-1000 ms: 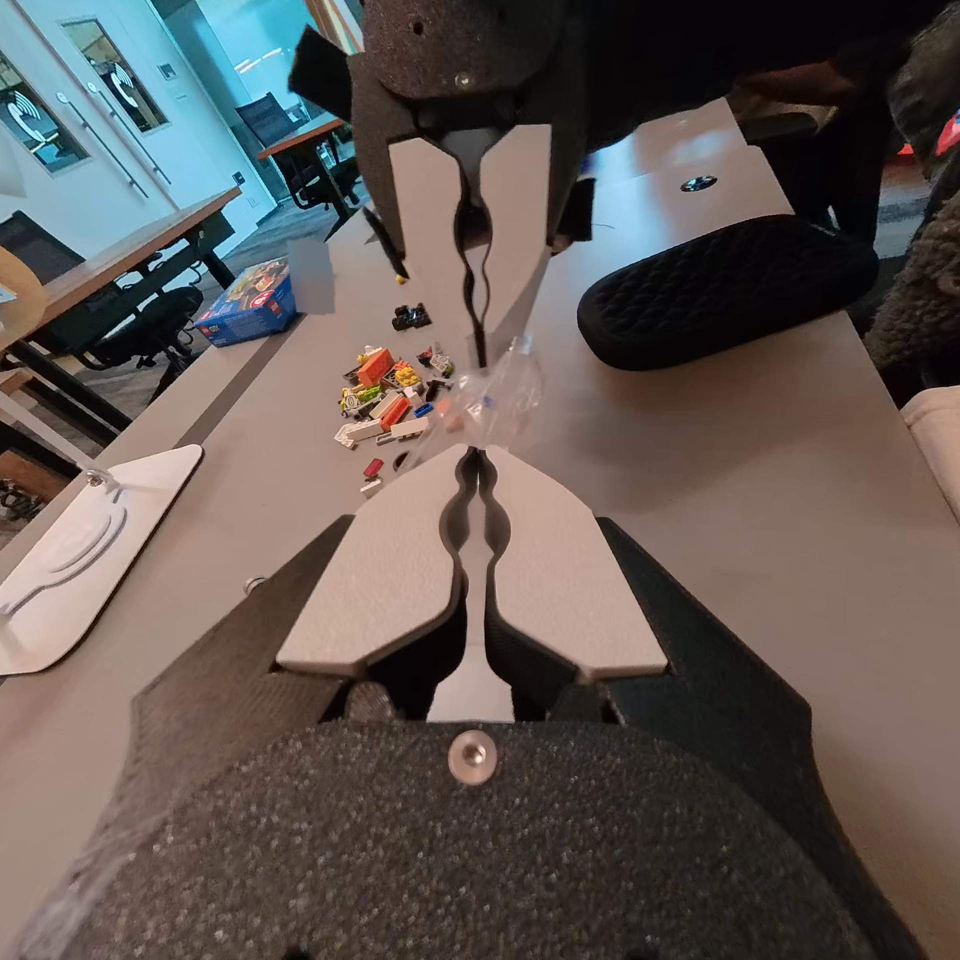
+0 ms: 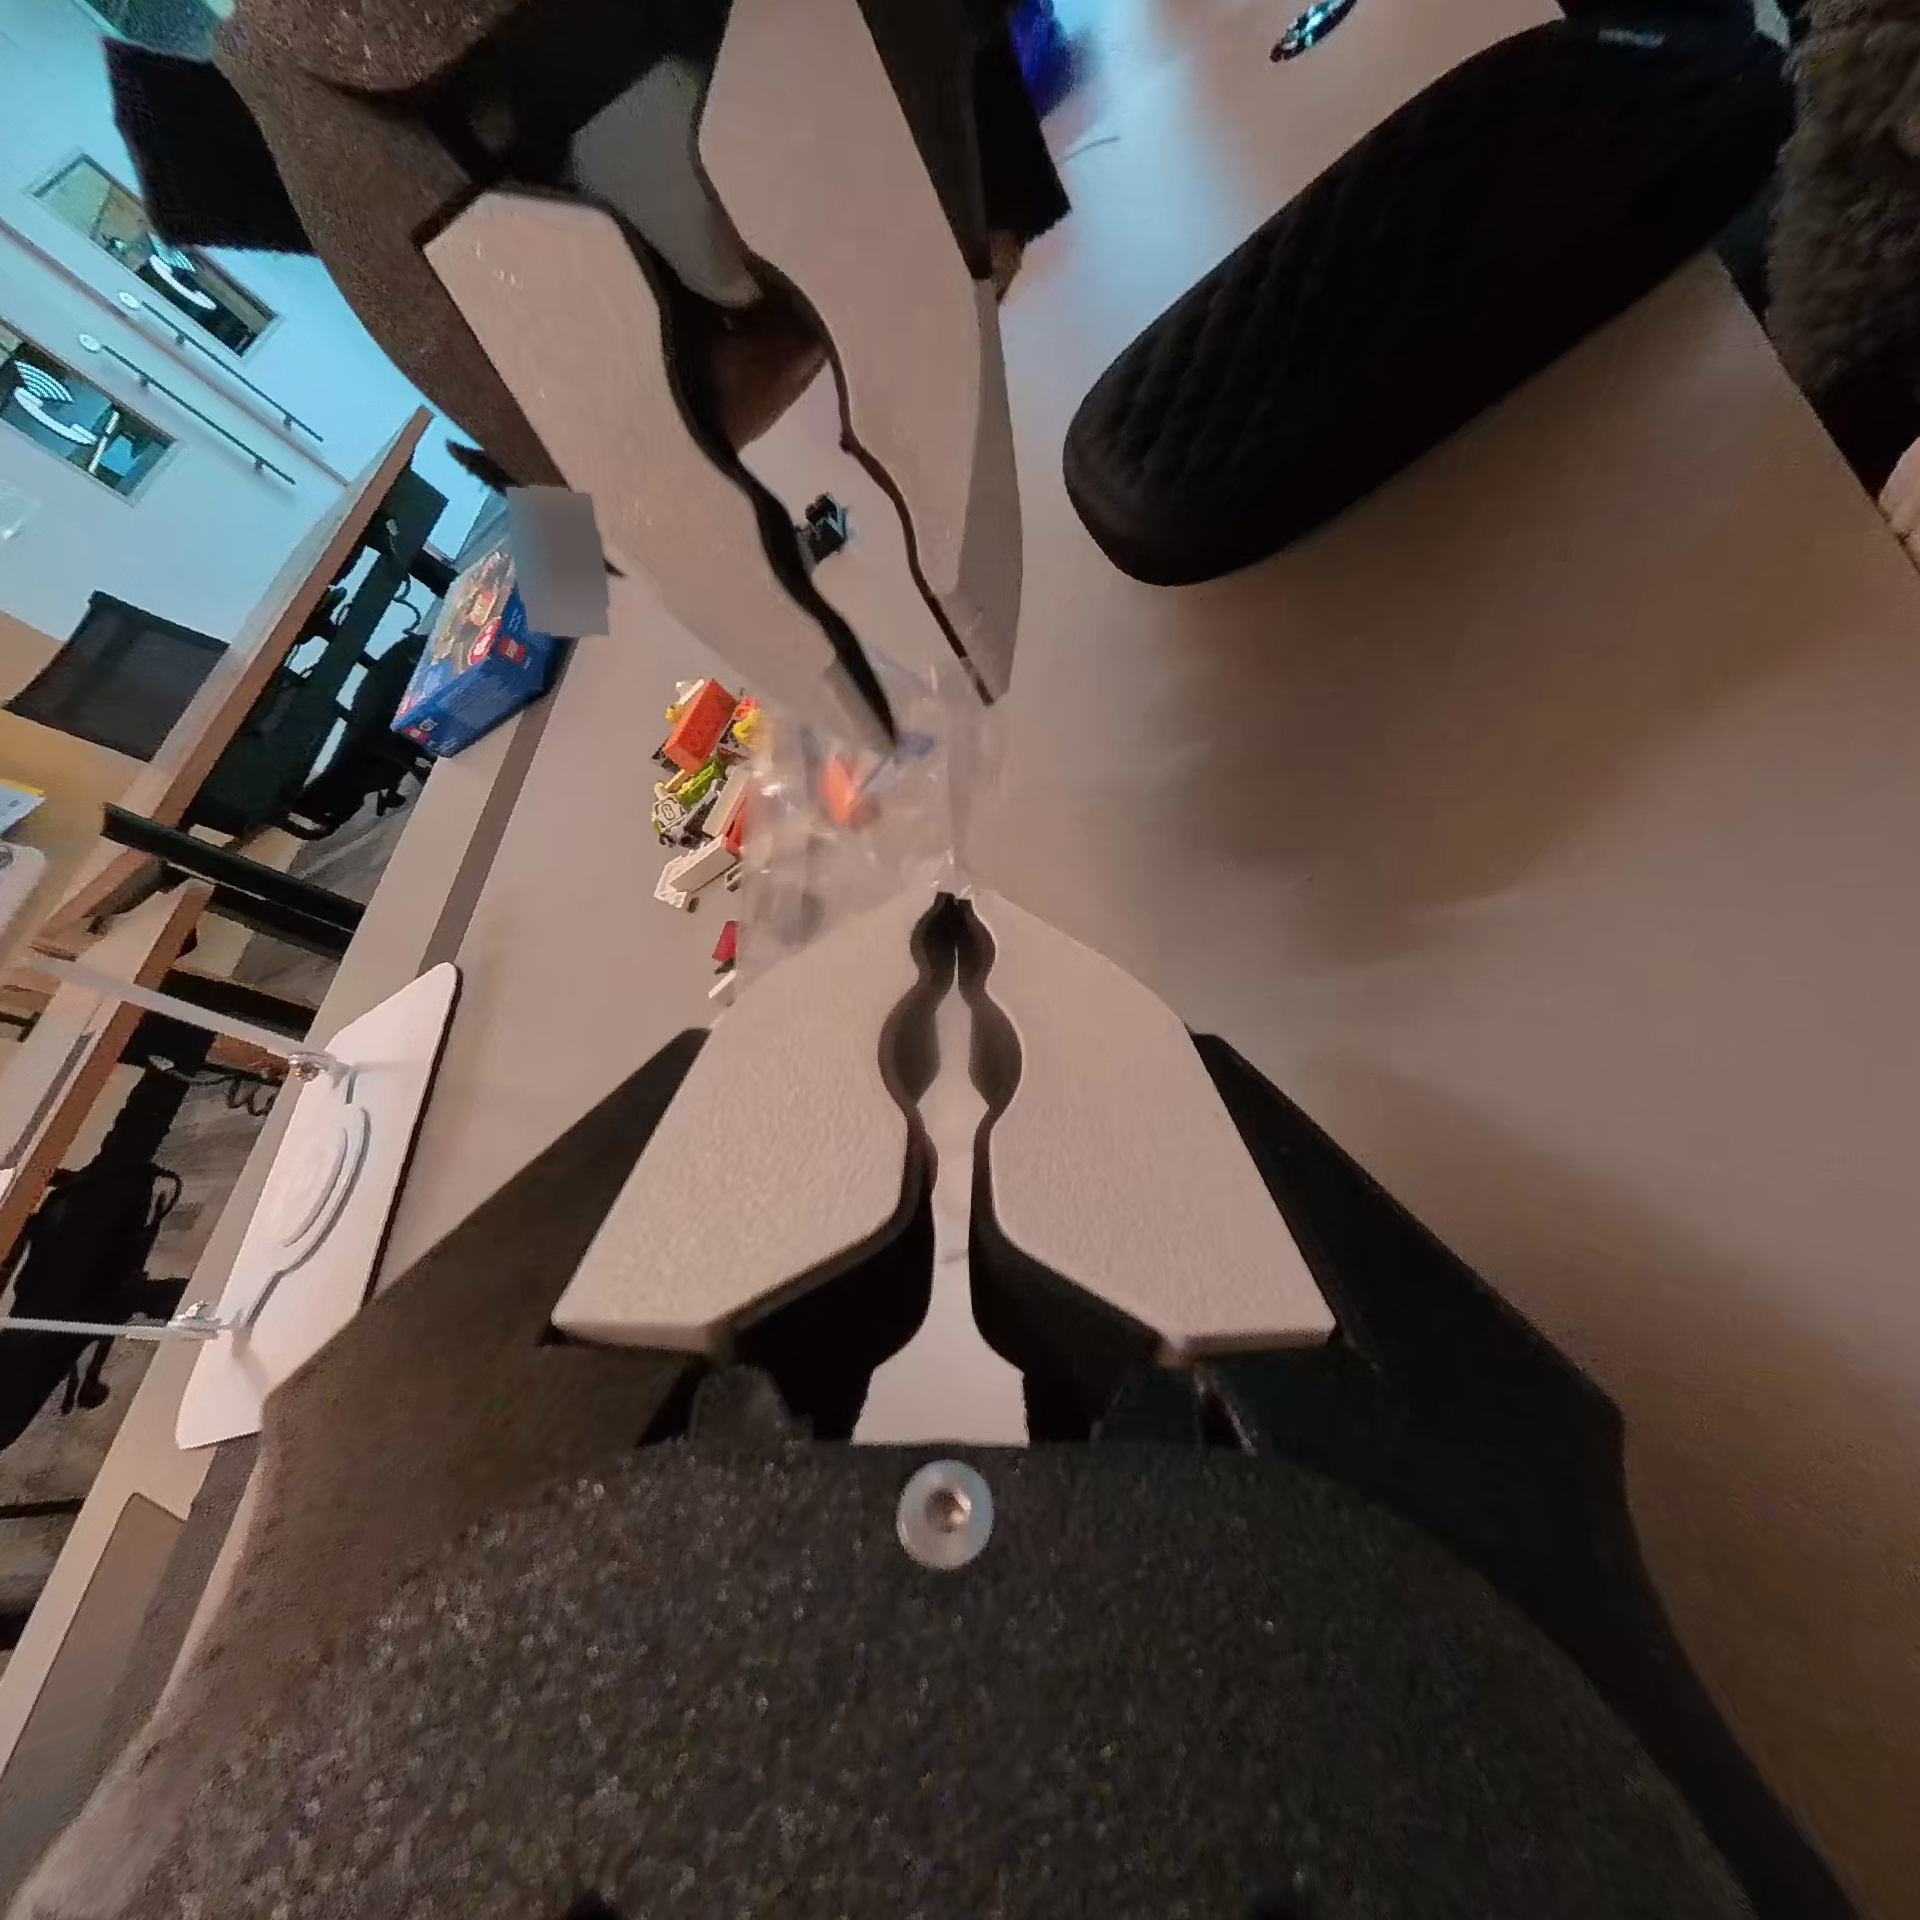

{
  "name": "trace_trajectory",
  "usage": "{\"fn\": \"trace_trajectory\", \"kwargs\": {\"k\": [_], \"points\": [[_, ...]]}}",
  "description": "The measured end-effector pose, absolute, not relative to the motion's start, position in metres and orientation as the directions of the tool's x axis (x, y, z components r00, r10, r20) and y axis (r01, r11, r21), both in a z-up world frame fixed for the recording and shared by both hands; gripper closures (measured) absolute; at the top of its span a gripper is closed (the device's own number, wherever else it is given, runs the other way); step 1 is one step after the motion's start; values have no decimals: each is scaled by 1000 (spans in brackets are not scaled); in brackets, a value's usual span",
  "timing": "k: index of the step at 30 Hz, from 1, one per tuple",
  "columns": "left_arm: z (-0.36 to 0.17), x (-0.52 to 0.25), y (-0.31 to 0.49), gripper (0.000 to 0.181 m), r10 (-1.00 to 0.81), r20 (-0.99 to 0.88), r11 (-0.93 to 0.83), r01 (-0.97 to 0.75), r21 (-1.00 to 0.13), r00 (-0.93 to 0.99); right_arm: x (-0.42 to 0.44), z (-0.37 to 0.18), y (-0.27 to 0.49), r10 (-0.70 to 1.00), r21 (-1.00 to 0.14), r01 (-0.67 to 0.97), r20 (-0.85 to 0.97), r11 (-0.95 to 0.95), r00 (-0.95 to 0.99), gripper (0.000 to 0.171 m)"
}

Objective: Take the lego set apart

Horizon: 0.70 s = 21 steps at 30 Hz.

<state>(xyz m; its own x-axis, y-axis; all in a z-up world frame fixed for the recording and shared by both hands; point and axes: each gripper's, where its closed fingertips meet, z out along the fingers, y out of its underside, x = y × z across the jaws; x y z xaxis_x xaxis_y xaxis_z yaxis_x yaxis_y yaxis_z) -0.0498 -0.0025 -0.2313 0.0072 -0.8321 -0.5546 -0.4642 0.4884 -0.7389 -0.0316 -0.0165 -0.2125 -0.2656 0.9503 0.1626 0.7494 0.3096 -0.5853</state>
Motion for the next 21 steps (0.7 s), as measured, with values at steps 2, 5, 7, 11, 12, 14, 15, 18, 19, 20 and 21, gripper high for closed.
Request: {"fn": "trace_trajectory", "kwargs": {"k": [2,5,7,11,12,14,15,18,19,20,21], "points": [[-233,-50,-2,181,-842,-540,473,-471,-745,10,-30,-213,-21,944,-590,739,163,326,-287,164],[-231,-50,-2,181,-856,-516,451,-465,-762,15,-29,-213,-24,939,-607,717,186,342,-291,171],[-233,-49,-2,181,-859,-512,447,-472,-760,12,-27,-215,-25,938,-615,710,190,343,-289,171],[-232,-49,-4,181,-879,-478,421,-459,-782,8,-29,-211,-20,939,-646,682,229,343,-256,171],[-231,-49,-7,181,-884,-467,418,-446,-791,-2,-31,-209,-18,941,-657,674,237,338,-241,171],[-226,-47,-10,178,-888,-459,419,-410,-810,0,-32,-206,-14,946,-671,668,242,323,-214,171],[-220,-46,-12,172,-893,-450,414,-385,-825,3,-32,-206,-13,950,-674,670,236,311,-204,171],[-211,-43,-10,169,-900,-434,393,-361,-846,37,-36,-203,-13,957,-692,661,216,289,-193,171],[-212,-43,-8,173,-896,-441,395,-370,-841,48,-38,-202,-12,956,-698,653,222,293,-193,171],[-211,-43,-6,177,-892,-448,398,-372,-839,56,-40,-201,-12,954,-702,646,232,301,-192,171],[-212,-43,-5,179,-891,-450,397,-375,-837,59,-42,-200,-11,951,-705,639,242,307,-190,171]]}}
